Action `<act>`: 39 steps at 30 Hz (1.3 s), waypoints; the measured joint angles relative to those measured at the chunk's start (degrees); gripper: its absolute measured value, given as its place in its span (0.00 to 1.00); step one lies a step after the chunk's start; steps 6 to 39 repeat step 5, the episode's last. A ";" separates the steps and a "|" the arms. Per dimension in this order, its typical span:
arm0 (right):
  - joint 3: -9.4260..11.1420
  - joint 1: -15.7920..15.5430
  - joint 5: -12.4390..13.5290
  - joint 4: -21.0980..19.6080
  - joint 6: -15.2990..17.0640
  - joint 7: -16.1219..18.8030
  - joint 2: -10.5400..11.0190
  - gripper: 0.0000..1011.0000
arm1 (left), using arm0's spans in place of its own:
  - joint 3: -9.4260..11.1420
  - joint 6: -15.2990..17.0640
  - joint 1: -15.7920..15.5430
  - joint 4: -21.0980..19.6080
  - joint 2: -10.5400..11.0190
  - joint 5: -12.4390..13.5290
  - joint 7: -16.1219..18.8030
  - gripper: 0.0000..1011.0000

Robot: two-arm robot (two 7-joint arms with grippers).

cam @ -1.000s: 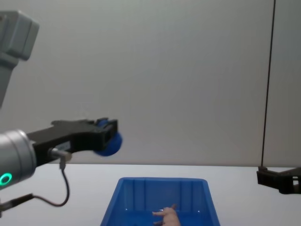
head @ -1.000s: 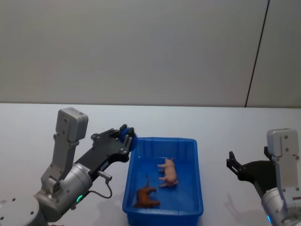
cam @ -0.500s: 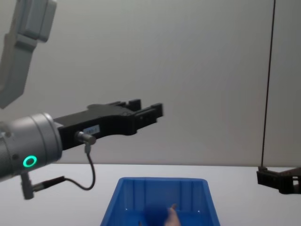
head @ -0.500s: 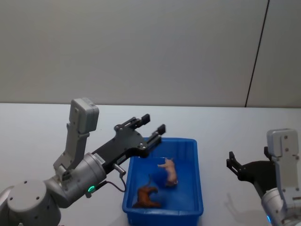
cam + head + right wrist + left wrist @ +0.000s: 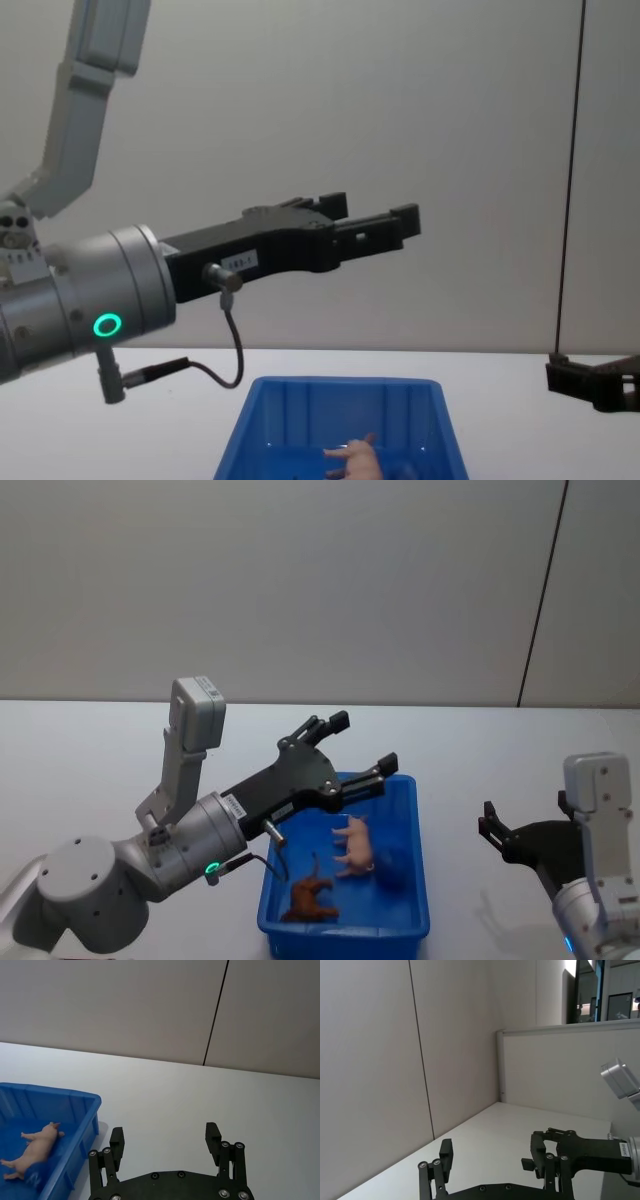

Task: Pick up the two dolls from the table and place them into the box.

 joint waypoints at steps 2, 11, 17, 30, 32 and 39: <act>0.00 0.00 0.00 0.00 0.00 0.00 0.00 0.99 | 0.08 -0.13 -0.40 0.51 -0.25 -0.19 -0.88 0.99; 0.00 0.00 0.00 0.00 0.00 0.00 0.00 0.99 | 0.18 -0.25 -0.85 1.04 -0.52 -0.35 -1.79 0.99; 0.00 0.00 0.00 0.00 0.00 0.00 0.00 0.99 | 0.18 -0.25 -0.85 1.04 -0.52 -0.35 -1.79 0.99; 0.00 0.00 0.00 0.00 0.00 0.00 0.00 0.99 | 0.18 -0.25 -0.85 1.04 -0.52 -0.35 -1.79 0.99; 0.00 0.00 0.00 0.00 0.00 0.00 0.00 0.99 | 0.18 -0.25 -0.85 1.04 -0.52 -0.35 -1.79 0.99; 0.00 0.00 0.00 0.00 0.00 0.00 0.00 0.99 | 0.18 -0.25 -0.85 1.04 -0.52 -0.35 -1.79 0.99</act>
